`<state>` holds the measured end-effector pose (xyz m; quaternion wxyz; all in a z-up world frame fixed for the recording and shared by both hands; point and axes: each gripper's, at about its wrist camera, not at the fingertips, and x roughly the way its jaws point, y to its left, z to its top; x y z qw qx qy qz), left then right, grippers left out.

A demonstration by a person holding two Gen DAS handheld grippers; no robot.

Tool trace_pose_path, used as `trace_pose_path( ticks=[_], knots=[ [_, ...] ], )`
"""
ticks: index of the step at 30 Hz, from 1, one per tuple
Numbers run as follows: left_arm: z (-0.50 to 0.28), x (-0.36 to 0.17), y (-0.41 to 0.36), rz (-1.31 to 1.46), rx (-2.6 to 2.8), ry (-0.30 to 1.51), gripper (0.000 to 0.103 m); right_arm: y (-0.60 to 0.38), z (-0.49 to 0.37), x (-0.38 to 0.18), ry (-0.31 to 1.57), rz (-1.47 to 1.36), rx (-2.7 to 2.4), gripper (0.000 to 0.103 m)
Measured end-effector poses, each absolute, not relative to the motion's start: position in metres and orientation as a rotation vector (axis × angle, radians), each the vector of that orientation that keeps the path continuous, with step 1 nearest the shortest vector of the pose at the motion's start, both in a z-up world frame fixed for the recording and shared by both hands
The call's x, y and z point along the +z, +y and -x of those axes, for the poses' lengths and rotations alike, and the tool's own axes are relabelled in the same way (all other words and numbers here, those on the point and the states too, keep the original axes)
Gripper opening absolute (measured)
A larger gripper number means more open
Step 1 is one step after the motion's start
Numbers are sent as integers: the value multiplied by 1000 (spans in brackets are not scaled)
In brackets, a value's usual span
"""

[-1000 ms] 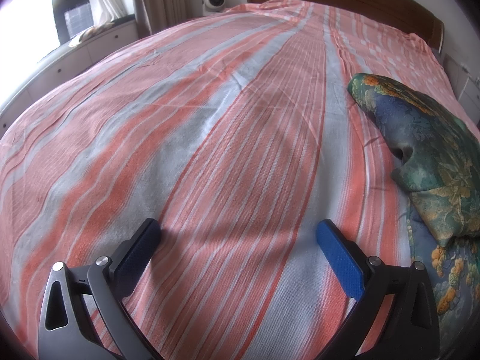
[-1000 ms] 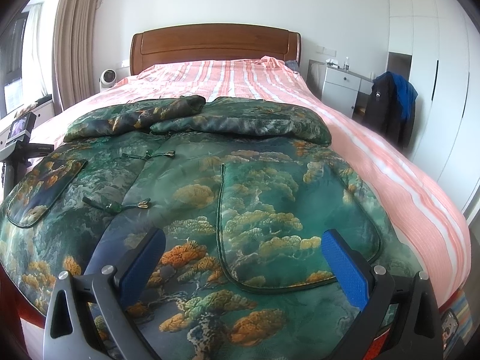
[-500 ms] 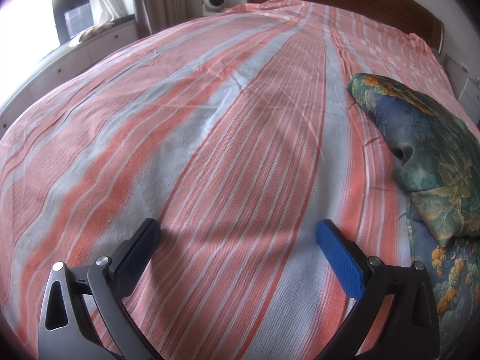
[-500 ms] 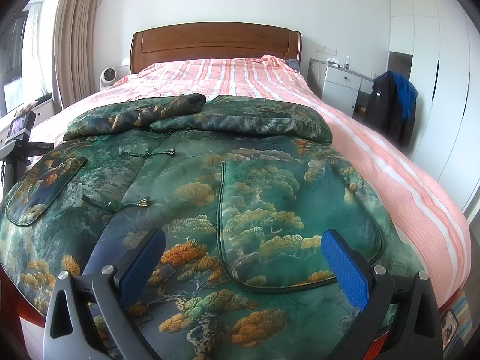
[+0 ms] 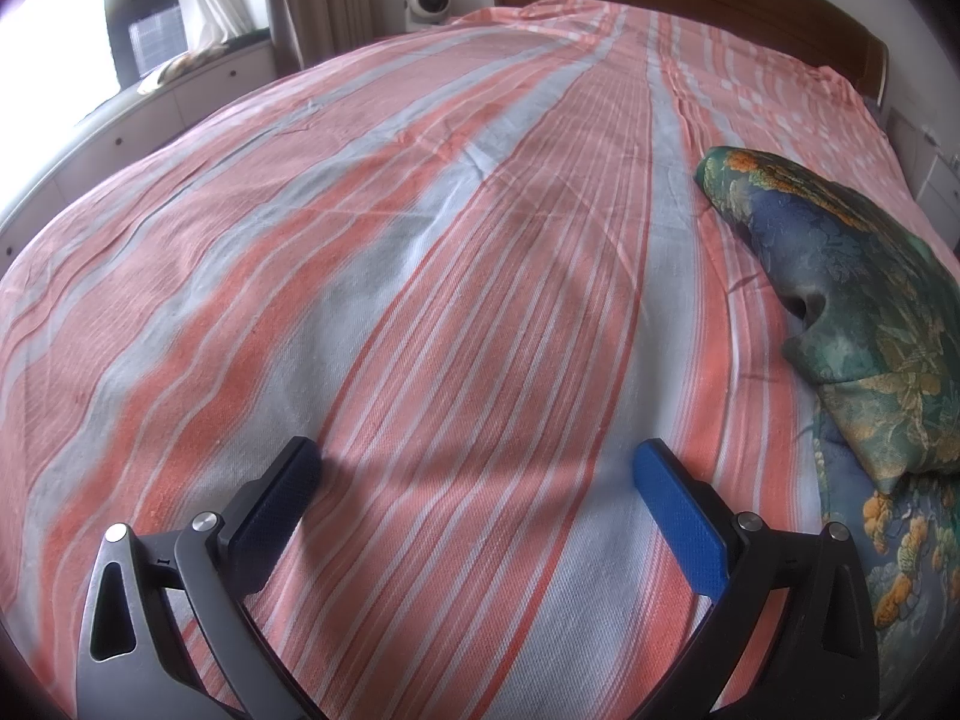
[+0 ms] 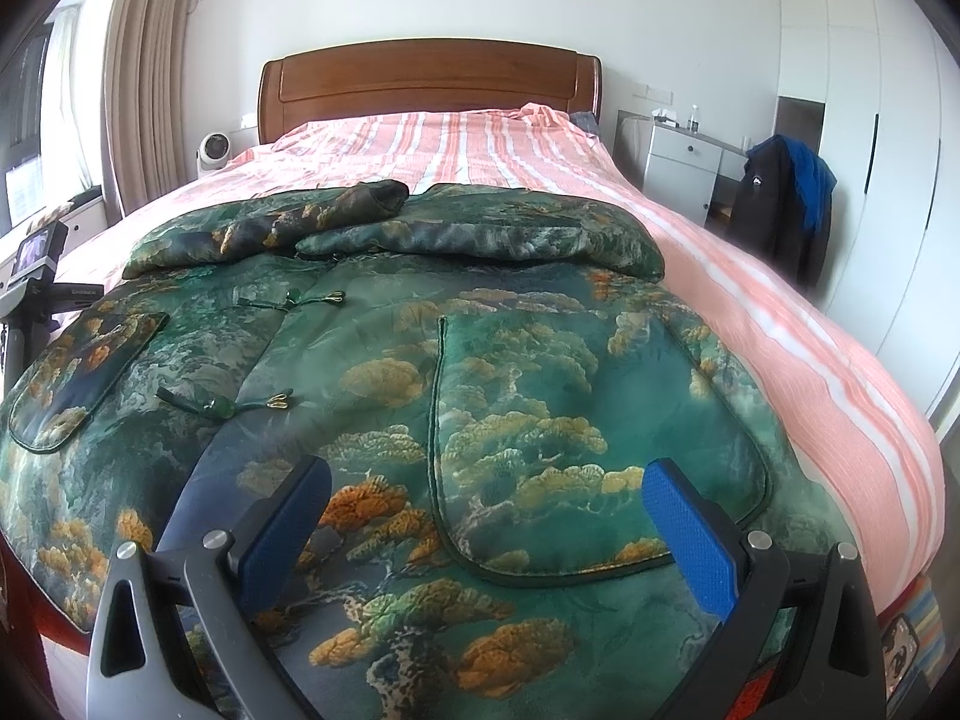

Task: Fold large clothes

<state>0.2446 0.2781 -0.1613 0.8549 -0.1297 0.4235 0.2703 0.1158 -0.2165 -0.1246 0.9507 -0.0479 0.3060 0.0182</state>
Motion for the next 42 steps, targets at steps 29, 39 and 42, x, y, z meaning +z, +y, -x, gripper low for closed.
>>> trace_pose_path(
  ticks=[29,39,42],
  knots=[
    [-245,-161,278,273,569,890,103,-213,-114,-125,626,107,39,102],
    [-245,-161,278,273,569,890,103,-212,-115,-126,633,108,43,102],
    [-244,-161,278,273,569,890,103,-213,-115,-126,635,107,43,102]
  ],
)
